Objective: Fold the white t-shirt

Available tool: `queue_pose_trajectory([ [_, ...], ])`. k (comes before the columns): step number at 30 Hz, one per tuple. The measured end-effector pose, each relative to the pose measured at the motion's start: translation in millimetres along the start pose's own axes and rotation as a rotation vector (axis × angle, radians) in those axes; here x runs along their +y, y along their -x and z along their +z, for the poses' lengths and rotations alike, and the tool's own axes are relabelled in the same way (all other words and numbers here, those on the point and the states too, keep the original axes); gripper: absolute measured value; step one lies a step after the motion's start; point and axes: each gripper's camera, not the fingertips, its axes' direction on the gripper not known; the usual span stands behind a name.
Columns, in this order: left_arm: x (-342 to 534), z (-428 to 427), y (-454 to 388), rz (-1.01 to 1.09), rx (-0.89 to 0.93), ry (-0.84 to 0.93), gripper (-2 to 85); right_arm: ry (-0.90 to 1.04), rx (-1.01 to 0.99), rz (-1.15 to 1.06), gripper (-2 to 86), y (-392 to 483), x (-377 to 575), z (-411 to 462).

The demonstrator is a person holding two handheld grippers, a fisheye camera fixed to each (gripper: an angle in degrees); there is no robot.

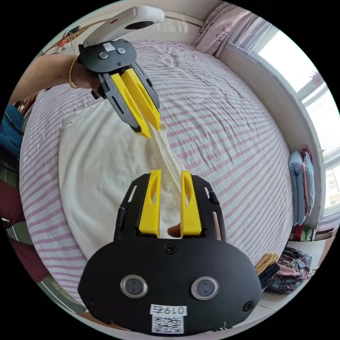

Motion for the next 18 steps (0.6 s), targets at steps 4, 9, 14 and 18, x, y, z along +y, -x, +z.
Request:
queue_pose_trajectory([
  [4,-18.5,13.0,-14.8,0.113,-0.001,0.045,3.1,0.009,-0.096,-0.035,7.8,-3.3,-19.1,-5.4],
  [9,-35.4,26.9,-27.0,0.171,0.061,0.086,1.7,0.041,-0.152,-0.078,7.6,-2.2,-36.9,-8.4],
  [14,-52.0,35.0,-37.7,0.194,0.080,0.072,1.3,0.020,-0.170,-0.084,7.1,-3.5,-49.5,-20.5],
  [18,-61.9,39.8,-45.0,0.219,0.079,0.081,1.7,0.005,-0.215,-0.077,7.0,-8.4,-59.8,-29.6],
])
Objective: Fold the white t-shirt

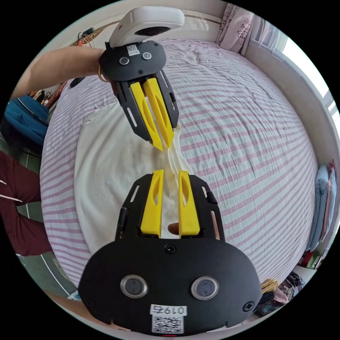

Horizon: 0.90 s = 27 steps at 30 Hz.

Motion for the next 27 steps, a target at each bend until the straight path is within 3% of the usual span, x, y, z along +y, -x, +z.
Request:
queue_pose_trajectory([
  [14,-39.1,9.6,-5.9,0.090,0.025,0.083,2.0,0.032,-0.045,-0.035,-0.8,1.2,-18.9,-22.7],
  [20,-44.4,9.8,6.8,0.018,0.016,0.081,1.2,0.053,0.007,0.007,0.0,-2.0,-20.8,-27.3],
  [27,-36.5,10.3,12.5,-0.060,0.001,0.090,1.6,0.044,0.032,0.125,7.5,-6.6,-4.1,-37.9],
])
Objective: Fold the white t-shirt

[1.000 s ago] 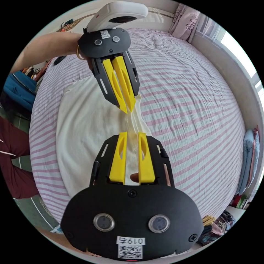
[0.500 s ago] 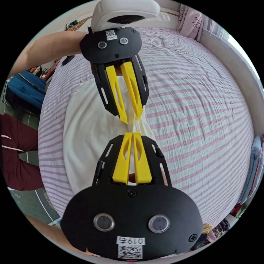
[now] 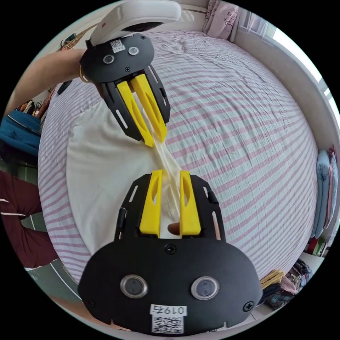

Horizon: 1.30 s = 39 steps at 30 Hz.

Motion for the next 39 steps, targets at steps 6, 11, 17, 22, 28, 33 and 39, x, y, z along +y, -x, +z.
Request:
queue_pose_trajectory([
  [6,34.0,-23.7,0.8,-0.073,-0.037,-0.111,1.5,-0.067,0.063,0.014,5.0,2.3,41.3,-25.6],
  [11,57.5,-29.0,3.8,-0.130,-0.004,-0.176,1.2,0.020,0.085,-0.034,5.5,10.8,52.9,-11.3],
  [17,67.5,-15.5,-5.5,-0.087,-0.014,-0.093,1.1,0.075,0.126,-0.065,0.5,13.9,58.6,-1.8],
  [22,75.5,-3.8,-1.8,-0.093,-0.068,-0.015,1.1,0.055,0.099,0.010,-0.9,-1.2,72.0,-4.5],
  [28,82.2,1.8,6.4,-0.153,-0.129,0.017,0.7,0.072,0.177,0.088,-0.7,-3.5,86.7,7.3],
  [33,89.6,2.3,10.3,-0.189,-0.120,0.020,0.5,0.049,0.156,0.114,2.0,-11.1,104.7,11.8],
  [39,110.9,0.3,33.0,-0.279,0.009,-0.019,0.6,0.019,0.063,0.146,6.7,-30.9,130.9,12.7],
])
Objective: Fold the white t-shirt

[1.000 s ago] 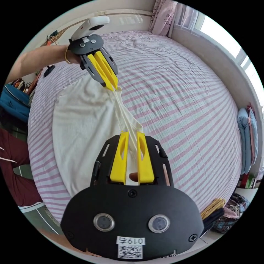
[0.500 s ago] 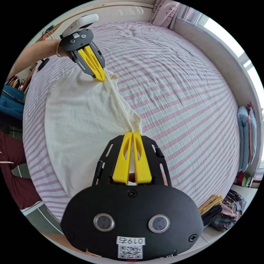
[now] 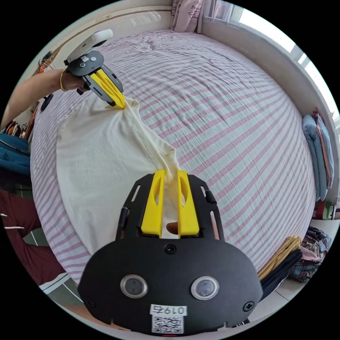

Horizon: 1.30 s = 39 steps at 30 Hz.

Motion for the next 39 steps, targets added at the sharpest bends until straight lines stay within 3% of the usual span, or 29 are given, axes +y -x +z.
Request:
queue_pose_trajectory([
  [8,18.4,-7.4,-2.2,0.076,-0.027,-0.009,0.8,-0.068,-0.037,-0.015,8.0,-18.0,31.8,-6.1],
  [12,33.1,-17.1,8.2,0.041,0.025,-0.089,0.9,-0.112,-0.005,0.099,6.6,-42.3,63.2,-11.9],
  [15,49.3,-28.9,22.2,-0.039,0.071,-0.186,1.0,-0.165,-0.003,0.255,5.0,-65.4,99.9,-13.6],
  [21,124.4,-57.5,32.3,-0.304,-0.104,-0.332,1.1,-0.138,-0.101,0.516,9.4,-86.0,175.3,14.5],
  [23,168.9,-56.1,41.6,-0.483,-0.109,-0.374,1.0,-0.151,-0.167,0.579,9.6,-89.5,191.1,28.0],
  [27,205.8,-37.5,49.3,-0.583,-0.048,-0.371,1.0,-0.235,-0.246,0.713,7.4,-100.7,213.4,47.4],
  [33,203.7,2.8,49.6,-0.508,-0.139,-0.167,1.0,-0.217,-0.160,0.722,0.0,-108.0,221.5,65.9],
  [39,219.9,-6.7,53.6,-0.513,-0.130,-0.207,1.1,-0.182,-0.158,0.699,8.6,-106.3,234.3,83.3],
])
